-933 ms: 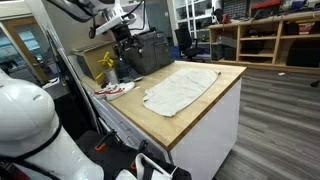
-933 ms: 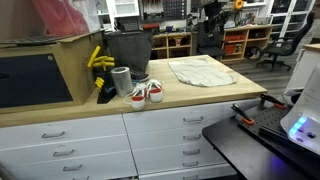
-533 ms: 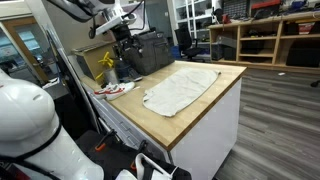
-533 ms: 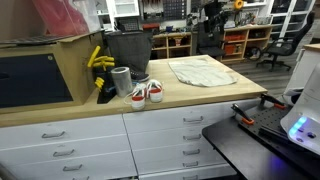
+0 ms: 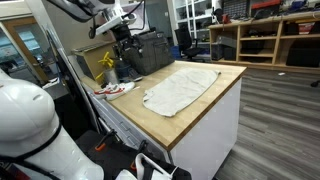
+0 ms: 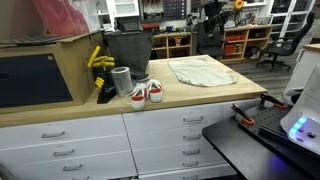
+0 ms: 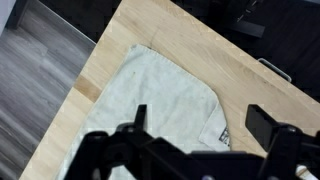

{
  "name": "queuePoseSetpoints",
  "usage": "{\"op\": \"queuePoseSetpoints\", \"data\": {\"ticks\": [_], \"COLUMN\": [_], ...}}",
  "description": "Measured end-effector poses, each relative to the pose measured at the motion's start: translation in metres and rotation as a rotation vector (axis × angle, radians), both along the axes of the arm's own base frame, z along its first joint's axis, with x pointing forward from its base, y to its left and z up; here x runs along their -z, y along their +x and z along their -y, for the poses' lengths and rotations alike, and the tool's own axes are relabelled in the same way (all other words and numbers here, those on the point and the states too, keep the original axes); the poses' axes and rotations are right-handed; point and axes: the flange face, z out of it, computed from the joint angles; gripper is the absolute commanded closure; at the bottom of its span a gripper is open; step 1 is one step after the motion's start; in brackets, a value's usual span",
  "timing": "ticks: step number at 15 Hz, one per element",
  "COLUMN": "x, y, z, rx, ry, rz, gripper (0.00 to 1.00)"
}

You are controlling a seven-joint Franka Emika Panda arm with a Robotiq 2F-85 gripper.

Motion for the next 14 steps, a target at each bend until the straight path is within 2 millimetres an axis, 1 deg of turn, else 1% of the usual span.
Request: {"op": "queuePoseSetpoints", "data": {"ticks": [8, 10, 14], "x": [0.002, 0.006, 0.019], "y": [0.002, 0.007, 0.027], "z": [-0.002, -0.005, -0.010], "rx": [0.006, 0.038, 0.158], "ry": [0.000, -0.002, 0.016], "rz": [0.000, -0.003, -0.014], "gripper": [0.00, 0.00, 0.00]}}
